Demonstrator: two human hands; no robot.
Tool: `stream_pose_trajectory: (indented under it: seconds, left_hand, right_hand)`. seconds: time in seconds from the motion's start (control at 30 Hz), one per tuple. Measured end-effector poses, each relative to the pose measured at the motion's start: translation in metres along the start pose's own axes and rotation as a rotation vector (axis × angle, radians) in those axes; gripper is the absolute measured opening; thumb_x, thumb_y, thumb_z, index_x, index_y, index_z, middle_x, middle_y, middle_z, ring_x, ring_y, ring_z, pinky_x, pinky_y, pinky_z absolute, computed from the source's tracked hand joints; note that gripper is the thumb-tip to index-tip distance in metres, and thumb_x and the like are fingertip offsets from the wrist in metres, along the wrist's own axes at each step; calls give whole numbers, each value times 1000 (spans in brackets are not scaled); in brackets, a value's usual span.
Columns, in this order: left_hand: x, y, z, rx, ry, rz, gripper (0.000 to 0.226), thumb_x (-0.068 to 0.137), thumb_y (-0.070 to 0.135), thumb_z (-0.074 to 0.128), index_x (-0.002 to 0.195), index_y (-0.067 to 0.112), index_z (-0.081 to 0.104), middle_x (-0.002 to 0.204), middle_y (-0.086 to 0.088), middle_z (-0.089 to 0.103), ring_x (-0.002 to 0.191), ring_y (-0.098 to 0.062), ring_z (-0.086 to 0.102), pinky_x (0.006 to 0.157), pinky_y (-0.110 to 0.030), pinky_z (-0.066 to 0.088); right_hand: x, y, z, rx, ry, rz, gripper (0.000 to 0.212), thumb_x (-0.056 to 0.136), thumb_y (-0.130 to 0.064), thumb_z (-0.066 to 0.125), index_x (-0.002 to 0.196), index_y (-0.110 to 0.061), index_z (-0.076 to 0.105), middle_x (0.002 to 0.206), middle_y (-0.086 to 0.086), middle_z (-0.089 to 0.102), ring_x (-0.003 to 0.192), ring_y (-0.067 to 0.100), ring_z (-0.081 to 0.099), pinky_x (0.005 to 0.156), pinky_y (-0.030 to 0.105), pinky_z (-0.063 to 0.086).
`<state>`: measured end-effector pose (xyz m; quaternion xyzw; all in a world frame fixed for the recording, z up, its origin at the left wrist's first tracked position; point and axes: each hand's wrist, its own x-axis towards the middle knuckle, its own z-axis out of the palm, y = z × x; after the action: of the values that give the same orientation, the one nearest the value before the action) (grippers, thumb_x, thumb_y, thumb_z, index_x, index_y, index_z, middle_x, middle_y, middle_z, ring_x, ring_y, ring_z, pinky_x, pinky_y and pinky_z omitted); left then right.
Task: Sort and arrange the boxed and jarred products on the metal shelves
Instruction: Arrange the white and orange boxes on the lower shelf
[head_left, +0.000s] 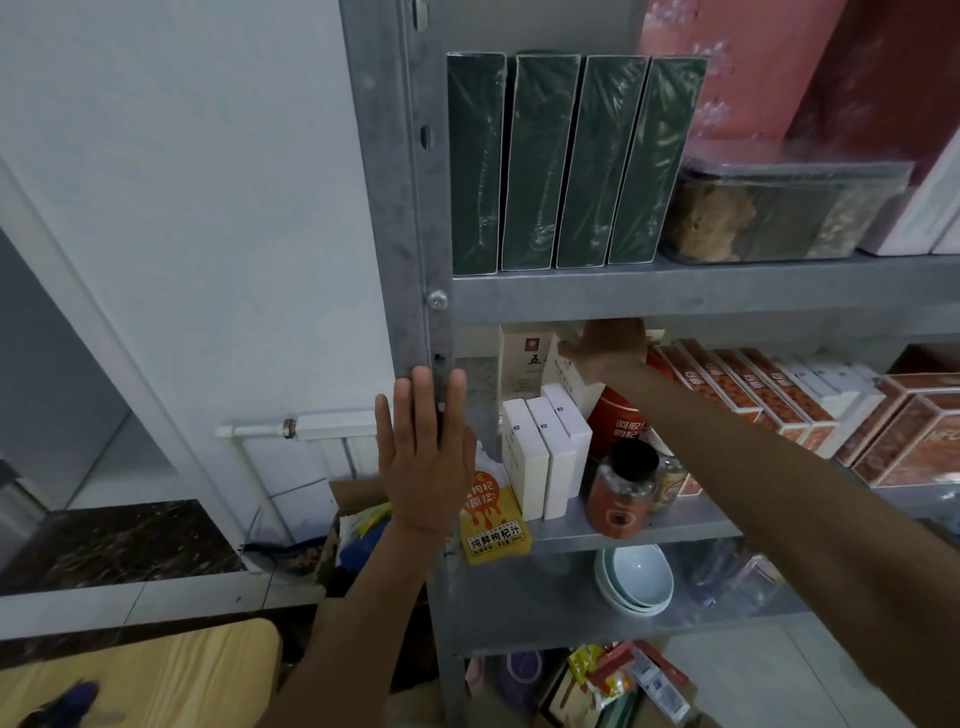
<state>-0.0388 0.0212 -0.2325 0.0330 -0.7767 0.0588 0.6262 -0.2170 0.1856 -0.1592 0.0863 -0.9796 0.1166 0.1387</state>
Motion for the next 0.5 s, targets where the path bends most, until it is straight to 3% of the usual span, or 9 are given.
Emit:
stream_pose_trajectory:
  seconds: [0.17, 0.27, 0.37, 0.43, 0.5]
  left_hand:
    - [-1, 0, -4, 43, -68, -7, 80, 91, 25, 49, 156, 11, 3, 145, -22, 29, 142, -34, 15, 115, -47, 23]
    - [1, 2, -10, 69, -147, -13, 79, 92, 26, 49, 155, 9, 4, 144, -22, 30, 136, -37, 26, 112, -50, 31]
    - [3, 5, -18, 55, -217, -38, 73, 90, 30, 54, 150, 7, 20, 146, -23, 28, 134, -38, 29, 108, -51, 32]
    - [4, 10, -24, 31, -272, -87, 76, 91, 37, 53, 151, 8, 18, 151, -23, 23, 139, -38, 23, 115, -48, 24]
    - [5, 22, -34, -53, -321, -183, 82, 90, 40, 56, 154, 10, 14, 156, -21, 16, 145, -36, 13, 119, -45, 11]
  right_hand:
    - [-25, 10, -27, 347, 137, 1, 31, 93, -41, 59, 99, -11, 57, 103, 13, 66, 100, 29, 63, 84, 33, 49]
    - [-55, 25, -39, 506, 286, -102, 15, 97, -23, 58, 90, -10, 54, 100, 19, 66, 89, 31, 66, 67, 25, 43]
    - [-91, 42, -36, 607, 378, -81, 24, 101, -21, 50, 112, 0, 54, 112, 19, 59, 98, 26, 60, 74, 32, 51]
    - [-119, 51, -34, 726, 410, -5, 30, 103, -27, 45, 118, -2, 50, 113, 12, 57, 99, 18, 55, 74, 27, 52]
    - [-147, 59, -33, 880, 438, 81, 34, 102, -34, 40, 118, -4, 46, 110, 4, 56, 92, 8, 55, 64, 13, 49]
